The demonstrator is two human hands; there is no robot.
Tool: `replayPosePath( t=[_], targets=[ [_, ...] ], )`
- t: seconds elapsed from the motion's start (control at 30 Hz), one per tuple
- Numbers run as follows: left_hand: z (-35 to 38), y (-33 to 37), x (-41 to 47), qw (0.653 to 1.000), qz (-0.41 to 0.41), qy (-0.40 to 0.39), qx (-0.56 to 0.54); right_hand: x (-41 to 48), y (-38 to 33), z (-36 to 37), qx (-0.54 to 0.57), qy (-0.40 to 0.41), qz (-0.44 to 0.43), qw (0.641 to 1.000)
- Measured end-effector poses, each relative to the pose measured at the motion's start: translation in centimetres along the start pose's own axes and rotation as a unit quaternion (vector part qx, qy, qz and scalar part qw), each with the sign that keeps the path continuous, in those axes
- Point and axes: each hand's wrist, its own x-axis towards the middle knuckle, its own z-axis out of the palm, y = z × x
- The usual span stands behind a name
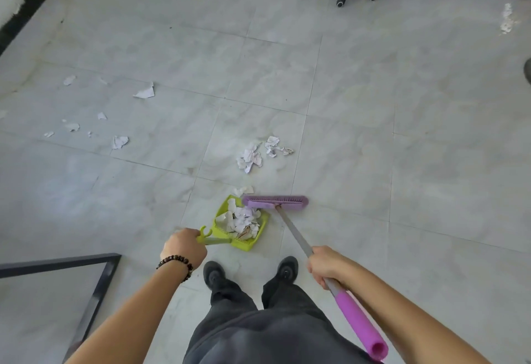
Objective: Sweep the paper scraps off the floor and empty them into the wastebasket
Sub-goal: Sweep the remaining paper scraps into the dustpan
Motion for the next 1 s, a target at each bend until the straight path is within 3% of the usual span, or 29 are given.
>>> replayPosePath(
  t=[0.13,0.23,0.6,0.8,0.9,1.0],
  targets=[
    [0.1,-0.5,-0.4,1.0,-0.001,-0.004,0.0,-2.1,1.1,-3.6,0.11,-0.036,0.059,0.991],
    [-1.0,-1.5,-0.4,1.0,-0.005,-0.002,-0.013,-4.1,1.3,-4.5,0.135,-0.037,0.045,0.989],
    [-2.4,-5.5,-1.5,1.0,0.001,-0.004,-0.002,-0.3,-3.4,1.0,0.227,0.029,-0.022,0.973],
    [-2.0,-5.5,-1.2,0.999,0.023,-0.012,0.028,-0.8,-5.3,5.6,0.273,-0.001,-0.015,0.962],
    [-2.2,-5.4,-0.8,0.999,0.022,-0.009,0.027,-1.8,-4.8,4.8,0.402,-0.116,0.055,0.907],
    [-2.7,-5.5,-0.6,0.999,0.022,-0.005,0.026,-3.4,-4.3,2.8,0.5,-0.146,0.078,0.85]
  ],
)
